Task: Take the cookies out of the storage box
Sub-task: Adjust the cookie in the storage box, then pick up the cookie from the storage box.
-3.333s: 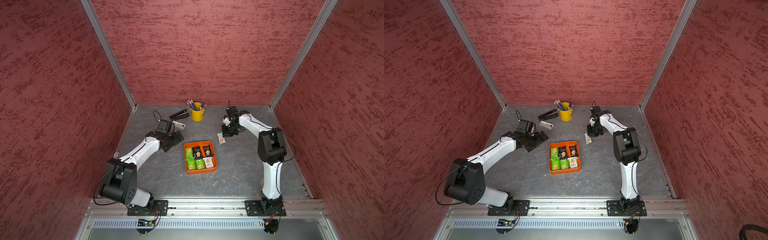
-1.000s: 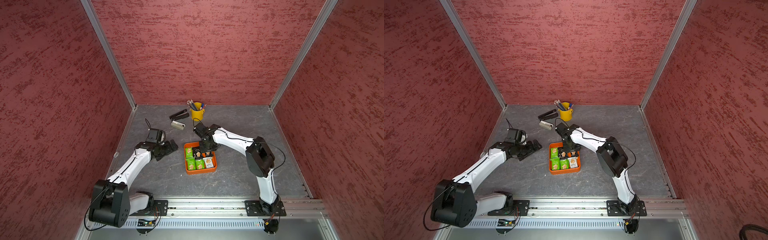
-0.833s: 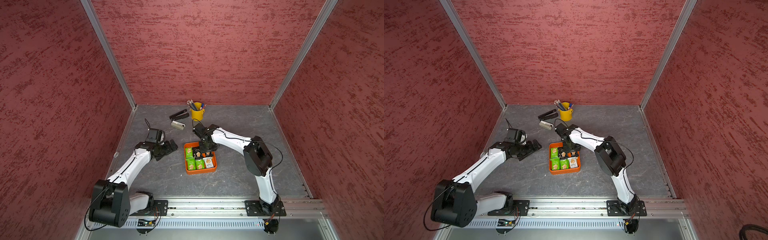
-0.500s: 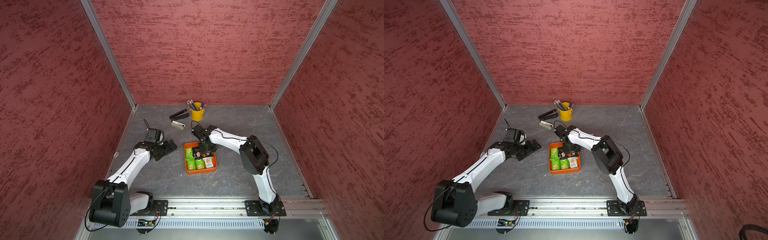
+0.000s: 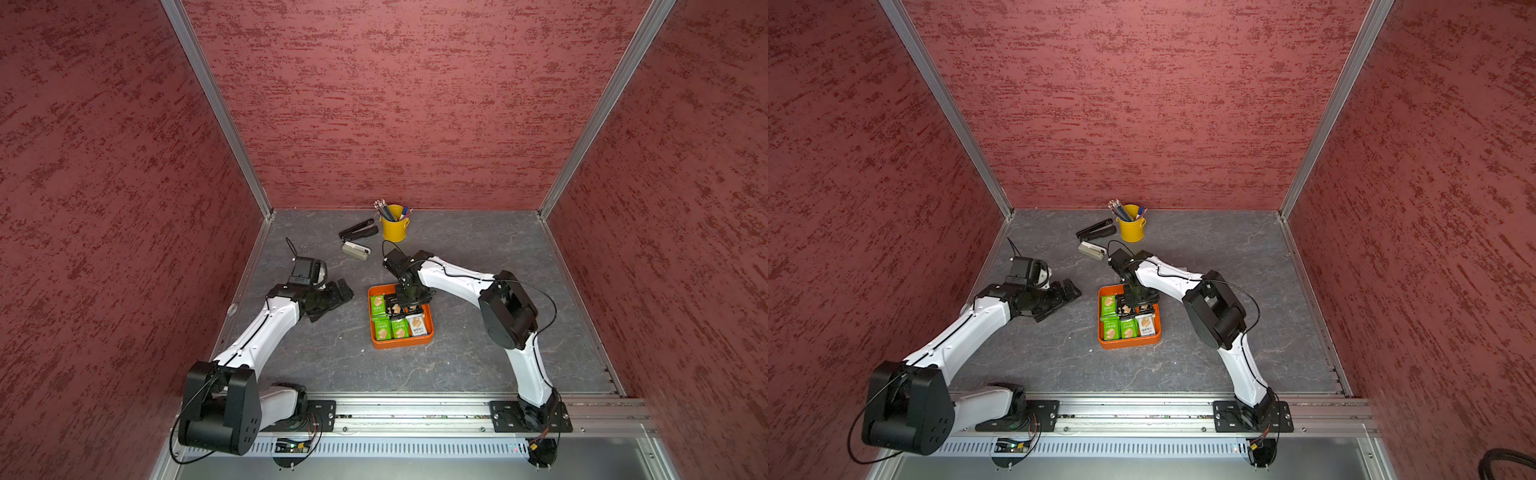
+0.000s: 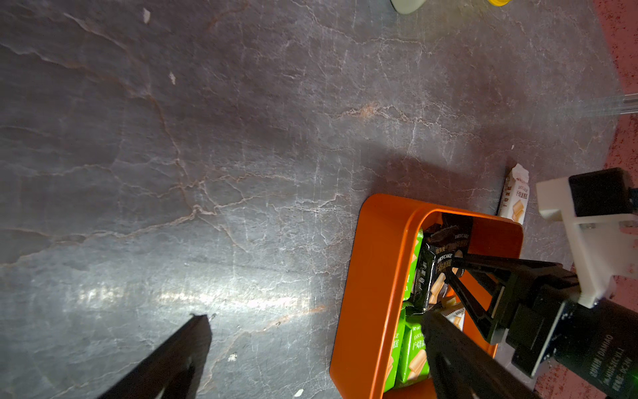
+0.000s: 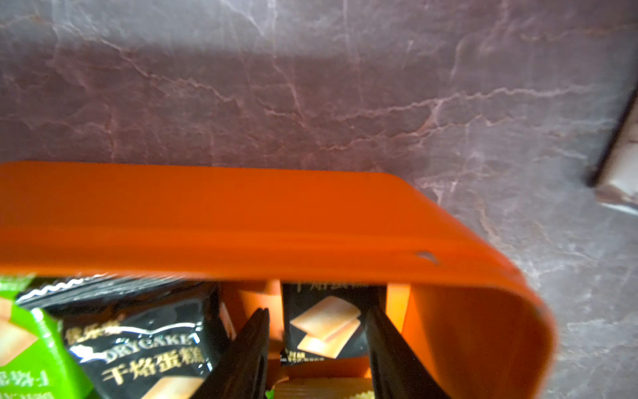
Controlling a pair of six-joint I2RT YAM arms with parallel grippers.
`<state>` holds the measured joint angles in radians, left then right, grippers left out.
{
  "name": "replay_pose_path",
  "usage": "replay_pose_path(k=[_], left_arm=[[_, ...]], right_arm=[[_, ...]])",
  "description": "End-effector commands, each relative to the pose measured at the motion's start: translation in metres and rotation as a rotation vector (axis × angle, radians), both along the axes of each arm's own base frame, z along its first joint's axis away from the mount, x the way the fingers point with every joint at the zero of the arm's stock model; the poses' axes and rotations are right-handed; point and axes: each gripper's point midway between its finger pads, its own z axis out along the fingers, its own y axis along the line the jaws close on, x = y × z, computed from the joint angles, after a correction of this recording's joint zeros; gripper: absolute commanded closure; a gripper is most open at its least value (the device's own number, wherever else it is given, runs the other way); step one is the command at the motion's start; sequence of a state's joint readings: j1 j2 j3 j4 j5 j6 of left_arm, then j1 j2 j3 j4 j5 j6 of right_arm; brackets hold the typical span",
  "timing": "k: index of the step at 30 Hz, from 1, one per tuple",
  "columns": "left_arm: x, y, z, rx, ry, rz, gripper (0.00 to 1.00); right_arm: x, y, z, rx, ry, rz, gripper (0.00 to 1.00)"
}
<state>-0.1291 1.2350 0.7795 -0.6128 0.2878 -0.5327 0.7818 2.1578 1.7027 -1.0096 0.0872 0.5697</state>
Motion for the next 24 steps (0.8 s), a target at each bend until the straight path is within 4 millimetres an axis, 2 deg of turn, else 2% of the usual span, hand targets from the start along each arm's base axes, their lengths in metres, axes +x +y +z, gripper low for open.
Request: replay_pose_path(k=[1, 9, 14, 24], left_arm=[[-0.001, 0.000, 0.003, 0.000, -0.017, -0.013, 0.00], [-0.001, 0.001, 0.003, -0.001, -0.015, -0.009, 0.00], [0.000, 0.002, 0.003, 0.001, -0.017, -0.006, 0.00], [0.001, 0.002, 0.004, 0.000, -0.020, -0.006, 0.00]], right_arm=[[0.004, -0.005, 0.014, -0.027, -0.041, -0.009, 0.48], [0.008, -0.004, 0.009, -0.043, -0.039, -0.014, 0.41], [0.010, -0.003, 0.010, -0.043, -0.043, -0.010, 0.41], [0.013, -0.010, -0.001, -0.130, -0.021, 0.035, 0.40]])
